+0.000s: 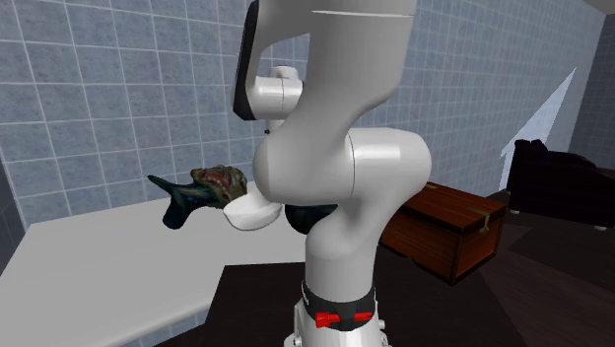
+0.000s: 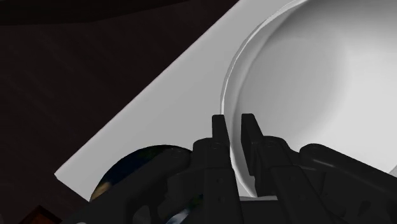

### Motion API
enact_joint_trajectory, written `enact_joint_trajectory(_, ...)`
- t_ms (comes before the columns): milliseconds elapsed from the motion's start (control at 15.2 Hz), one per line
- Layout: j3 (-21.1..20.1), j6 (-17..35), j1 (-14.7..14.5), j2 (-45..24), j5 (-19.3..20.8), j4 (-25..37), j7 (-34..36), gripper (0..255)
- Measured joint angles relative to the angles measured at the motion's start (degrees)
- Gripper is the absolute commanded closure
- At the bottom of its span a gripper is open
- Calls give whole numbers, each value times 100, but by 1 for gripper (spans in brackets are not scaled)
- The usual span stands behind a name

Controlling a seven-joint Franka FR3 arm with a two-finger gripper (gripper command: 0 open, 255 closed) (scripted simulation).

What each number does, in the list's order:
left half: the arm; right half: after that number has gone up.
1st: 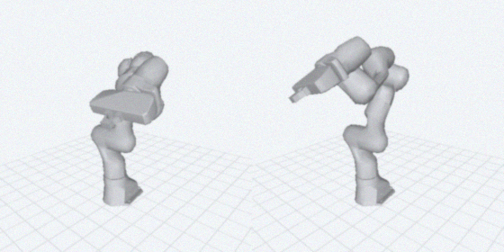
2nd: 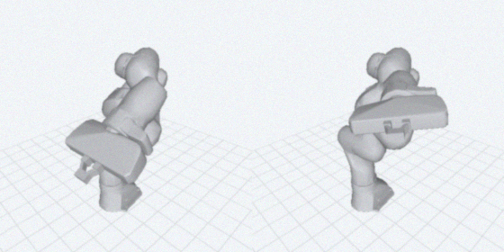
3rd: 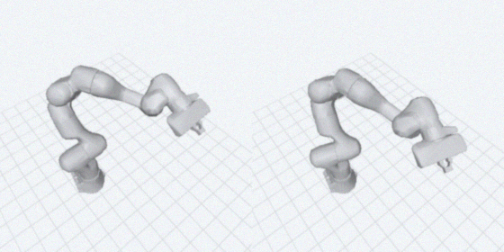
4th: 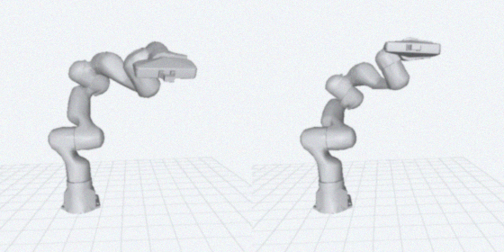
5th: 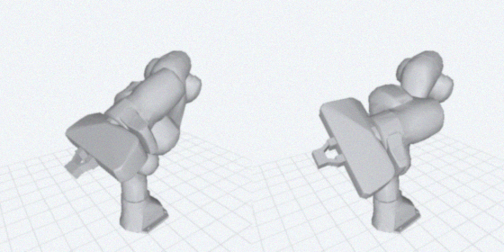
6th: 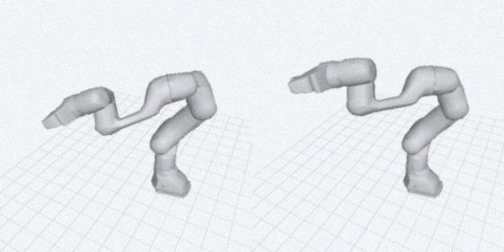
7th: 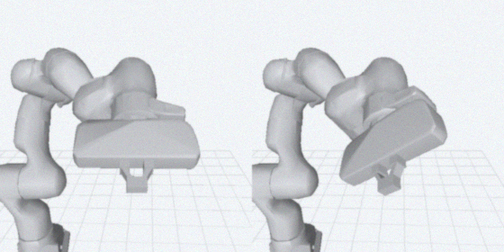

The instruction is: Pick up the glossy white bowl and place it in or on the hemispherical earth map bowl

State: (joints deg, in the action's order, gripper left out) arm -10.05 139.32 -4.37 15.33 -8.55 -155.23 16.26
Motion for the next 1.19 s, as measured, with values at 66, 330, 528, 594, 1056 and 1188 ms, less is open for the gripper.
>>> enact_joint_trajectory(66,2,-112,-5,92,-3,23,8,255)
enact_joint_trajectory(330,23,-493,-11,377,0,118,18,255)
enact_joint_trajectory(528,47,-790,-5,559,13,234,22,255)
enact_joint_trajectory(594,49,-889,-6,607,16,285,31,255)
enact_joint_trajectory(1056,162,-1472,67,798,98,669,-43,255)
enact_joint_trajectory(1188,324,-1566,209,573,214,974,-241,255)
